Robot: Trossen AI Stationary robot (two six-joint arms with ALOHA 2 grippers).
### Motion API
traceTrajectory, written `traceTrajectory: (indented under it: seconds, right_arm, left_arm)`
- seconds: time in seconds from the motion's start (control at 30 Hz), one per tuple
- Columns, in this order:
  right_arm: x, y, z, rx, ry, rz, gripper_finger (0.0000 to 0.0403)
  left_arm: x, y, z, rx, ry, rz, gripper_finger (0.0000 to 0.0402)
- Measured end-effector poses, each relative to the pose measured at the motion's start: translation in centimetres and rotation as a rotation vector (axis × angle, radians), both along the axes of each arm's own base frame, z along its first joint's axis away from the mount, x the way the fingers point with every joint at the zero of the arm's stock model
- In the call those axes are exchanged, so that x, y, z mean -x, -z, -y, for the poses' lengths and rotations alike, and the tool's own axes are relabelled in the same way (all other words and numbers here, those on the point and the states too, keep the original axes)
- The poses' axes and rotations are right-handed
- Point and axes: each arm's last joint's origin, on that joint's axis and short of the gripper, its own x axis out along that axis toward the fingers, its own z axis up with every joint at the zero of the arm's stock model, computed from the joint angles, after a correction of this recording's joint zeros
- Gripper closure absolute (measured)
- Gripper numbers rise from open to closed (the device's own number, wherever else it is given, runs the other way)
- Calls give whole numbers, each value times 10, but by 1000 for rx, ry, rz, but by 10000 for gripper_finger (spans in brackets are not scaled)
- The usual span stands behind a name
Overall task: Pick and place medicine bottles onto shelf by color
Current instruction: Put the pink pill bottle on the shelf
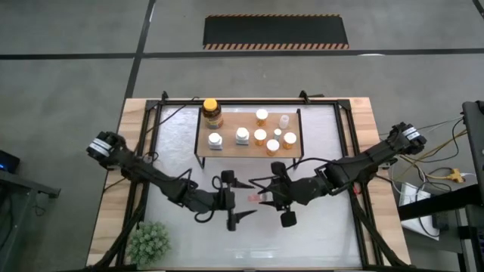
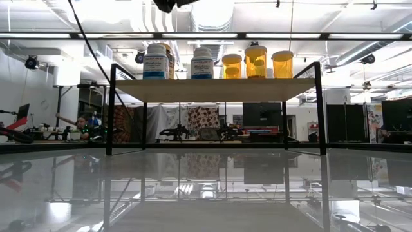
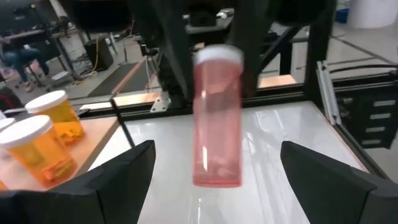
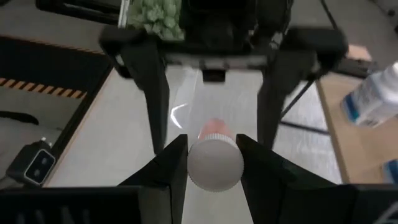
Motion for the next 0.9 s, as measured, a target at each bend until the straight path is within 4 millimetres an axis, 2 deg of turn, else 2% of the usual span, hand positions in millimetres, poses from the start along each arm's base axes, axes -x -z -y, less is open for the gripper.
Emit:
traceTrajectory:
  seconds: [0.2, 0.7, 0.8, 0.9]
  right_arm:
    - [0, -6, 0, 23, -15, 15, 288]
    - [0, -5, 0, 32, -18, 10, 287]
    - [0, -5, 0, 39, -23, 10, 279]
    - [0, -5, 0, 41, -24, 11, 258]
  left_arm:
    - [-2, 0, -3, -1, -7, 2, 90]
    - [-2, -1, -4, 1, -4, 7, 308]
    - [-2, -1, -4, -3, -3, 6, 332]
    - [-2, -1, -4, -2, -4, 6, 332]
